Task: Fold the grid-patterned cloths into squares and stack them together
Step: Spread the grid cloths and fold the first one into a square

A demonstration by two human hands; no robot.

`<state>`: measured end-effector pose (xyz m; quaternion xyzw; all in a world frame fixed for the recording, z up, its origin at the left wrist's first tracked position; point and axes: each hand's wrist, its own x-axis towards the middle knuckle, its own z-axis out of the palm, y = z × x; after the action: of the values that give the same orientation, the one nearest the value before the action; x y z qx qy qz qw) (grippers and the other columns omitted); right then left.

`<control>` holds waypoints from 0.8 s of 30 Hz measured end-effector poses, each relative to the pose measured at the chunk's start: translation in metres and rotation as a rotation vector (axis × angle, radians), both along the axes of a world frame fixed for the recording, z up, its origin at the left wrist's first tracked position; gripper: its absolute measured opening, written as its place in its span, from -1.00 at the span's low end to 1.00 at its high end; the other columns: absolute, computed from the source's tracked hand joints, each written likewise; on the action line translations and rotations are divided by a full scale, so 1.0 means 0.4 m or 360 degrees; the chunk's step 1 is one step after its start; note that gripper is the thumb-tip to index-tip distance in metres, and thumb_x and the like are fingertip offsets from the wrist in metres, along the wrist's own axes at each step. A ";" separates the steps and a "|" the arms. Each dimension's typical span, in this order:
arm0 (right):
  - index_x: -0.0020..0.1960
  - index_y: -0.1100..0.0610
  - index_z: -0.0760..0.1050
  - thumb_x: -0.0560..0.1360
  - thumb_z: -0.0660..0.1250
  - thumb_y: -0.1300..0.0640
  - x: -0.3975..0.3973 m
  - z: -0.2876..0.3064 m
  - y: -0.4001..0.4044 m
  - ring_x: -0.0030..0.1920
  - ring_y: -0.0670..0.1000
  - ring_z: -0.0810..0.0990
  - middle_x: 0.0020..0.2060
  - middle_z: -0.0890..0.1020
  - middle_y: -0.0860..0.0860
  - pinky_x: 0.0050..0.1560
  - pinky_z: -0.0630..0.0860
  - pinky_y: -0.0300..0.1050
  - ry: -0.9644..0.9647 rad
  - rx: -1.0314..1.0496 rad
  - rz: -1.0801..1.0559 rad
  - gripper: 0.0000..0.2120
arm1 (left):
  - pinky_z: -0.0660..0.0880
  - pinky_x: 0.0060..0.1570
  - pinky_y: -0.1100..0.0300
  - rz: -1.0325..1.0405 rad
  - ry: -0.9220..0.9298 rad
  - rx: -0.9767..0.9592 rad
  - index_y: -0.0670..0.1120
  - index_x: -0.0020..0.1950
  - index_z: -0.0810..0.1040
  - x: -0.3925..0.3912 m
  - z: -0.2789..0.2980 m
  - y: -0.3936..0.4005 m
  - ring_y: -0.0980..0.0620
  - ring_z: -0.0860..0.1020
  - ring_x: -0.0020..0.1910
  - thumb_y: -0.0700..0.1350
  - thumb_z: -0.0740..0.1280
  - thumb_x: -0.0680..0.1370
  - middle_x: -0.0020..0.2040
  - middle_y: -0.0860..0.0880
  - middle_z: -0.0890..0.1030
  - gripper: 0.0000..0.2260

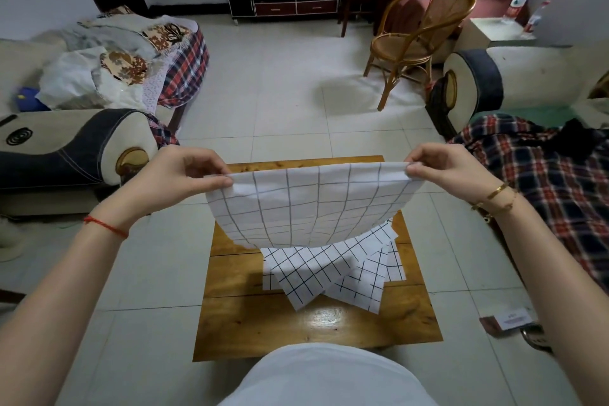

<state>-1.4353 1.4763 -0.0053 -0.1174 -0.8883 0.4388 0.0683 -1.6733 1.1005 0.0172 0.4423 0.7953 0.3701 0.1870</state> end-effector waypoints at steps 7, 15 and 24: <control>-0.03 0.27 0.55 0.48 0.36 0.24 -0.058 -0.055 0.026 -0.20 -0.22 0.62 -0.17 0.63 0.04 -0.13 0.51 -0.41 -0.0004 -0.0108 -0.0135 -0.89 | 0.58 0.02 0.09 0.0123 -0.0091 -0.0015 -0.03 -0.06 0.67 -0.069 -0.061 0.053 0.02 0.66 -0.09 -0.07 0.48 0.43 -0.13 0.00 0.69 -0.89; -0.08 0.21 0.54 0.48 0.36 0.25 -0.182 -0.230 0.077 -0.27 -0.18 0.54 -0.27 0.60 -0.07 -0.20 0.49 -0.35 -0.0130 -0.0009 -0.0410 -0.96 | 0.50 -0.08 0.24 0.0315 0.0060 -0.0104 -0.05 -0.07 0.64 -0.162 -0.246 0.167 0.11 0.59 -0.13 -0.11 0.44 0.49 -0.14 0.04 0.65 -0.94; -0.19 0.10 0.52 0.44 0.36 0.24 -0.288 -0.451 0.124 -0.22 -0.01 0.54 -0.33 0.56 -0.11 -0.12 0.48 -0.12 -0.0354 0.0103 -0.0647 -0.93 | 0.46 -0.01 0.29 0.0583 -0.0027 -0.0172 -0.05 -0.12 0.64 -0.197 -0.469 0.246 0.13 0.58 -0.07 -0.13 0.43 0.48 -0.12 0.07 0.65 -0.99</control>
<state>-1.5505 1.5259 -0.1857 -0.3392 -0.8621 0.3716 0.0608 -1.7522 1.1991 -0.1703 0.2763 0.8796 0.3585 0.1468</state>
